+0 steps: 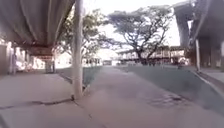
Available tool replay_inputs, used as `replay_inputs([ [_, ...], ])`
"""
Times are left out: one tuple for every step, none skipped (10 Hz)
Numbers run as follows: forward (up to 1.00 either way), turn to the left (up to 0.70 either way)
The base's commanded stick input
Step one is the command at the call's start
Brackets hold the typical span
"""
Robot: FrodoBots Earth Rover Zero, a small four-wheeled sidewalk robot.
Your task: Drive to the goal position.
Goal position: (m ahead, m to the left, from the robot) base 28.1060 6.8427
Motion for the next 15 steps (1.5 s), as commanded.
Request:
replay_inputs([
  [0.7, 0.0],
  [0.7, 0.0],
  [0.7, 0.0],
  [0.7, 0.0],
  [0.7, 0.0],
  [0.7, 0.0],
  [0.7, 0.0],
  [0.7, 0.0],
  [0.7, 0.0],
  [0.7, 0.0],
  [0.7, 0.0],
  [0.7, 0.0],
  [0.7, 0.0],
  [0.7, 0.0],
  [0.7, 0.0],
])
